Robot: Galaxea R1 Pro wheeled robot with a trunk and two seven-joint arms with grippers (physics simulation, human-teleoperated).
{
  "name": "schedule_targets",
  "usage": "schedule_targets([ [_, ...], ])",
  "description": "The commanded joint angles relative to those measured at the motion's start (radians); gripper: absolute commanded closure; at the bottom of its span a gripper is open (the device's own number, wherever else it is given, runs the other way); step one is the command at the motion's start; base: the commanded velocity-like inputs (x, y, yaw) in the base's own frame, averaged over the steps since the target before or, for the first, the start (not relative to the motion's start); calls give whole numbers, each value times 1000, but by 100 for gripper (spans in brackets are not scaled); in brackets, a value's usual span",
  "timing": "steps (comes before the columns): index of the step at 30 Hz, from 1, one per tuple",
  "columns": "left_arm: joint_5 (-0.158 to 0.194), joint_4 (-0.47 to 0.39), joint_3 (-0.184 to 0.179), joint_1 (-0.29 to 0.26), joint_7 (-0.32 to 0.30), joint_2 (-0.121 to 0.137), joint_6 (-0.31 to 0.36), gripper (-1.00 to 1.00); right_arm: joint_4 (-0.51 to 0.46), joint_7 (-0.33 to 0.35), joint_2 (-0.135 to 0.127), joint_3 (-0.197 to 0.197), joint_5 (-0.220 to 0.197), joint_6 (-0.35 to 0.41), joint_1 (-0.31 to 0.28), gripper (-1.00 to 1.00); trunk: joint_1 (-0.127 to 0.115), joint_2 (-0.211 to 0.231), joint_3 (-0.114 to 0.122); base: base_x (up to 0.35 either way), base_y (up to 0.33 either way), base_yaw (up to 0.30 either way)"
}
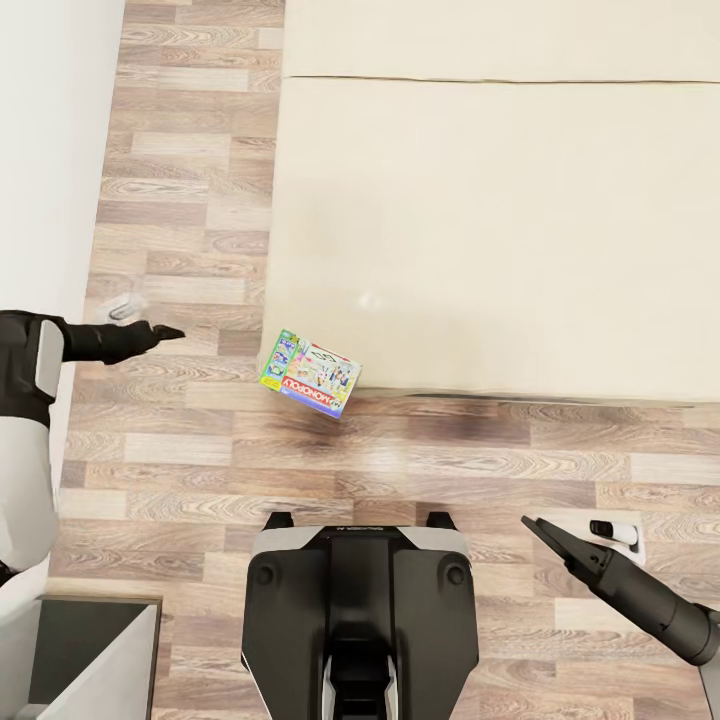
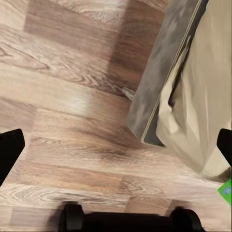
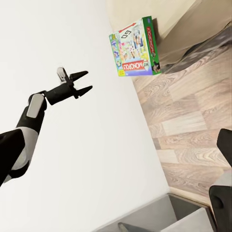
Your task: Put all the toys in the child's room - the three board games (two on the bed and one on the table), the two jigsaw puzzles on the table, and the tennis ball on the table - inside the toy box on the table in the child's room.
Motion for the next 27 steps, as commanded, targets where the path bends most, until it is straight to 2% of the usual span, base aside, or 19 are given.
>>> schedule_targets([
  [1, 2, 4, 3, 14, -25, 7, 6, -100, 0, 1, 0, 0, 0, 7, 0, -100, 1, -2, -1, 0, 0, 0],
  [5, 0, 26, 11, 71, -82, 23, 5, -100, 0, 0, 0, -1, 12, 7, 0, -100, 1, -2, -1, 0, 0, 0],
  [10, 0, 62, 37, 121, -109, 30, 1, -100, 0, 0, 1, -1, 20, 7, 0, -100, 1, -2, -1, 0, 0, 0],
  [18, 2, 143, 139, 208, -132, 33, -67, -100, 0, -3, 2, -1, 27, 6, 0, -100, 1, -2, -1, 0, 0, 0],
  [19, 2, 143, 139, 208, -132, 33, -67, -100, 0, -3, 2, -1, 27, 6, 0, -100, 1, -2, -1, 0, 0, 0],
  [27, -1, 256, 230, 291, -185, 39, -189, -100, 0, -19, 3, 0, 28, 3, 0, -100, 1, -2, -1, 0, 0, 0],
])
